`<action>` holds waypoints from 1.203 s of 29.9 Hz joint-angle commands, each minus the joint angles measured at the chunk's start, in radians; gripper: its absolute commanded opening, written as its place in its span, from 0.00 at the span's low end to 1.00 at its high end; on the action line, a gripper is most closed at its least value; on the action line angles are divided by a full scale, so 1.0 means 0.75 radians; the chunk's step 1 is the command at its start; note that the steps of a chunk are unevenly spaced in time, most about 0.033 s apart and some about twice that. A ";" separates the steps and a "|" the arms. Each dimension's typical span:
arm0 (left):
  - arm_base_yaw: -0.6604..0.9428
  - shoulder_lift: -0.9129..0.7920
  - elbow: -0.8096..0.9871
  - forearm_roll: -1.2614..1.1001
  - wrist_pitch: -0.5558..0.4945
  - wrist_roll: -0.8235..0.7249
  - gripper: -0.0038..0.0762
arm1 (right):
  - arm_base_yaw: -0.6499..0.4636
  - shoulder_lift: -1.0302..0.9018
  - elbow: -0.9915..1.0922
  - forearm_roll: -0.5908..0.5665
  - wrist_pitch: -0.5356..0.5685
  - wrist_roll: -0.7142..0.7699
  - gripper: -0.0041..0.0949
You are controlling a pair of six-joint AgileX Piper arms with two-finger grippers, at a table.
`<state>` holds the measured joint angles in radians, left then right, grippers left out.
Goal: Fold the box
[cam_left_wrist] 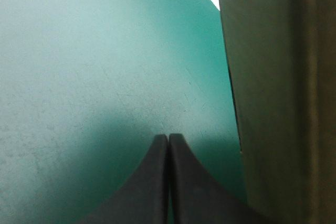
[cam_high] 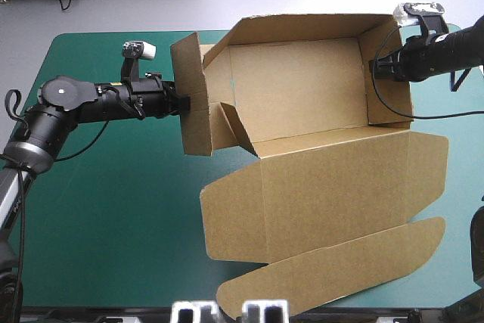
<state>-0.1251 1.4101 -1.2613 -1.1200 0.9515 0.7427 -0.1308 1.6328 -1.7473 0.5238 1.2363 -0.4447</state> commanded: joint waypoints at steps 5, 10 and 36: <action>-0.023 -0.039 -0.037 -0.288 0.071 0.089 0.16 | -0.006 -0.066 -0.040 0.007 -0.086 0.060 0.02; -0.025 -0.039 -0.037 -0.389 0.176 0.143 0.30 | 0.050 -0.063 -0.040 -0.044 -0.123 0.085 0.02; -0.129 -0.039 -0.037 -0.029 -0.258 -0.022 0.66 | 0.394 0.079 -0.040 -0.295 -0.434 0.397 0.02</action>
<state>-0.1737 1.4164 -1.2613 -1.1841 0.8787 0.8165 0.1618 1.7396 -1.7473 0.2576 0.9693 -0.1632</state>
